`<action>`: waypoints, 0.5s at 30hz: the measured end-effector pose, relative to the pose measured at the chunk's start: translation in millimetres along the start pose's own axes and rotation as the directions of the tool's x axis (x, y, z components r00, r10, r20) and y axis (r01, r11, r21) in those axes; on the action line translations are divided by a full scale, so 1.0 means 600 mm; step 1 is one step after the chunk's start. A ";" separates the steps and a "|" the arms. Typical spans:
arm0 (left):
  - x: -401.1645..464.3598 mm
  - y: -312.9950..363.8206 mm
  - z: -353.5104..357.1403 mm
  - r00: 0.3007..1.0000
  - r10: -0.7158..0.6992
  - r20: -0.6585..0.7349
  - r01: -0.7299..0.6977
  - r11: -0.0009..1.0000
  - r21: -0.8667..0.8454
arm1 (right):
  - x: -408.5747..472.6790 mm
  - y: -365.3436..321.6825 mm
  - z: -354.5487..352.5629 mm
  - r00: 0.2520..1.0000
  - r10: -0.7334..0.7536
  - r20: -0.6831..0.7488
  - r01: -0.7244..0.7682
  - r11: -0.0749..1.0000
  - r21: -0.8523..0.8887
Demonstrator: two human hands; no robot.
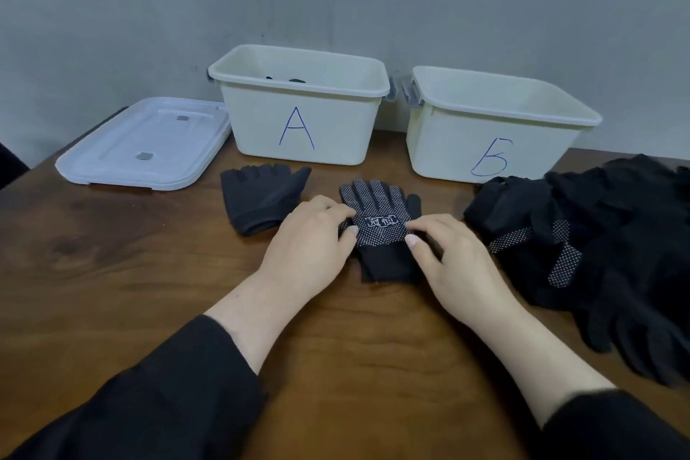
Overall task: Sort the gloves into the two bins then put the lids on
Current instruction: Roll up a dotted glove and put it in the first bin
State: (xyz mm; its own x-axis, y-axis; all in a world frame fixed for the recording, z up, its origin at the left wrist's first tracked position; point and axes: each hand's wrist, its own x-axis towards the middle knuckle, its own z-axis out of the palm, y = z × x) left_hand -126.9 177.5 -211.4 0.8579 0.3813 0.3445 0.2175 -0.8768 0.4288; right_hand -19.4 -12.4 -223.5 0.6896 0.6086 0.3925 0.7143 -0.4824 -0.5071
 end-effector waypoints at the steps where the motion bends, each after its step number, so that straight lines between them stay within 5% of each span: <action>1: 0.002 -0.001 0.001 1.000 -0.001 0.010 0.001 1.000 0.025 | 0.010 0.005 0.002 0.999 0.025 0.024 -0.024 0.999 -0.040; 9: 0.022 -0.011 0.016 1.000 -0.002 0.024 -0.005 0.959 0.282 | 0.038 0.012 0.015 0.984 0.099 0.148 -0.076 0.985 -0.153; 15: 0.029 -0.011 0.025 0.998 0.000 0.058 -0.016 0.960 0.280 | 0.036 0.011 0.014 0.988 0.070 0.135 -0.053 0.990 -0.128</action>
State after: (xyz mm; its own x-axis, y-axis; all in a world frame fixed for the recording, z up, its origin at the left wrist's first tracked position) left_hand -106.7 185.5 -220.7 0.8833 0.3636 0.2959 0.3249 -0.9299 0.1725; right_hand -0.8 2.7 -224.7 0.7157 0.6525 0.2490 0.6861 -0.5904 -0.4251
